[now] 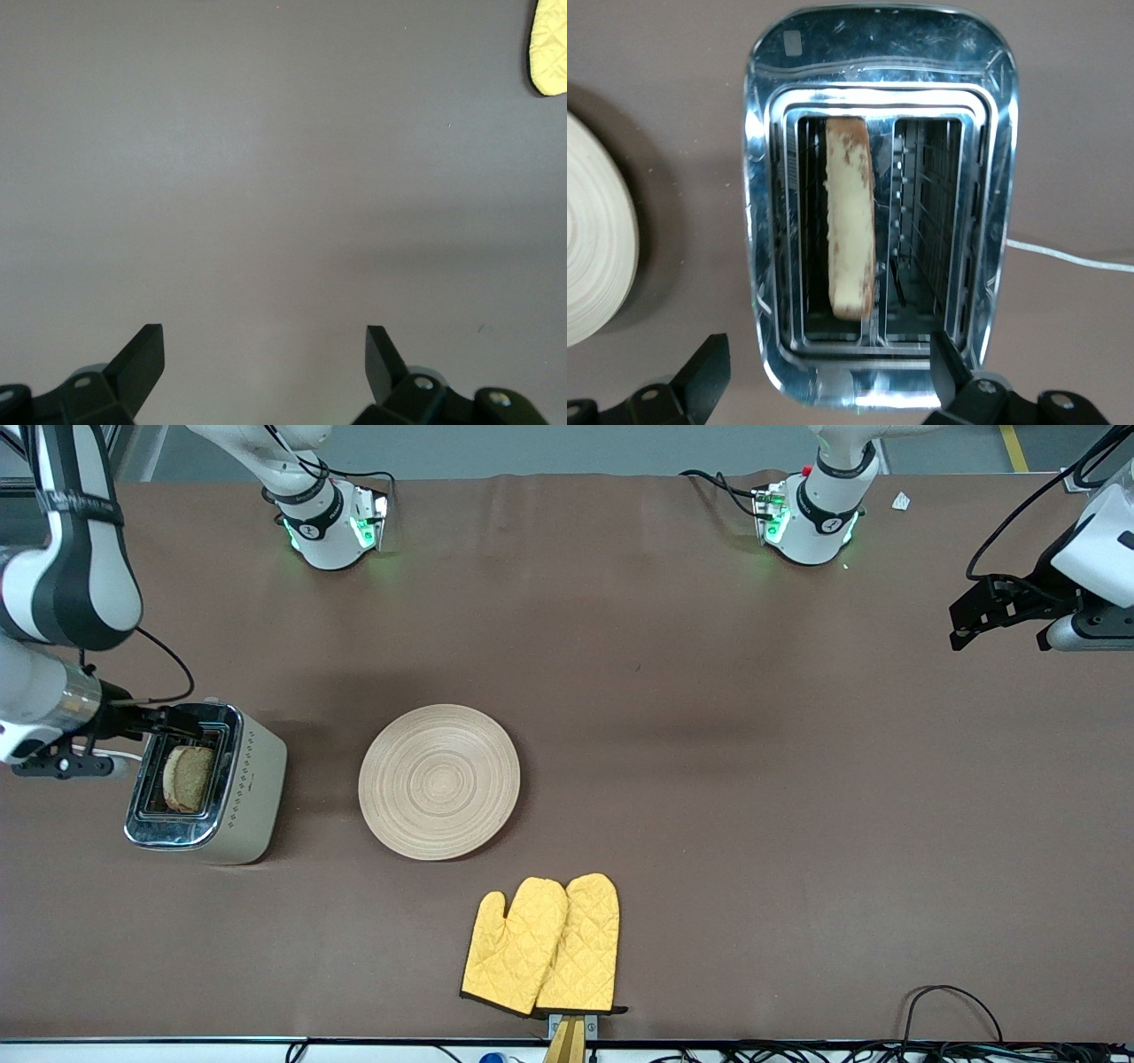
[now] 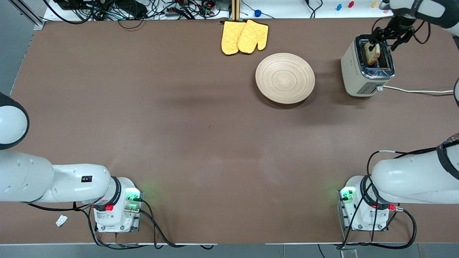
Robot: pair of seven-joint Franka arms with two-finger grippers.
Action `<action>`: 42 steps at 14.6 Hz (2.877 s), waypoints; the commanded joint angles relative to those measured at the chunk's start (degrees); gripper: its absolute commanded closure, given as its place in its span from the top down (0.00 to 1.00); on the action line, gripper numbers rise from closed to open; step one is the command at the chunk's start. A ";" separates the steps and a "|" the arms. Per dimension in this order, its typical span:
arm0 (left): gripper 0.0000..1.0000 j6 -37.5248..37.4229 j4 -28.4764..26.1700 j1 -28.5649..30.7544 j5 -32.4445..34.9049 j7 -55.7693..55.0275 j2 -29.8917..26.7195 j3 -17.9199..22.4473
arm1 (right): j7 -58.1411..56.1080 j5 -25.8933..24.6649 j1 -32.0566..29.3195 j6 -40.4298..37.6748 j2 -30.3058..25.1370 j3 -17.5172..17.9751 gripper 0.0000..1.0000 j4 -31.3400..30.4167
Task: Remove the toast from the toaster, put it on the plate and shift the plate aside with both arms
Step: 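Grasp the toast slice with the right gripper and lift it out, then carry the toast with the right gripper and lower it onto the plate, then release the toast and withdraw the right gripper while the left gripper reaches the plate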
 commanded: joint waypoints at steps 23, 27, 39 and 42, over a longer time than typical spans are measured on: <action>1.00 -0.99 1.29 0.14 0.70 0.97 0.50 -0.06 | 19.29 18.46 13.56 -5.58 -1.88 2.19 0.00 9.47; 1.00 -1.08 0.85 0.06 0.52 1.05 1.37 -0.15 | 19.39 27.64 18.56 7.86 2.79 2.28 0.00 3.33; 1.00 4.08 -1.96 -0.81 -31.52 2.29 21.83 -0.77 | -2.80 29.68 18.17 20.99 13.69 2.10 1.00 -6.87; 1.00 12.42 -1.79 -6.33 -41.36 -0.07 28.16 -0.77 | -8.38 29.24 11.83 15.38 13.61 1.84 1.00 -6.44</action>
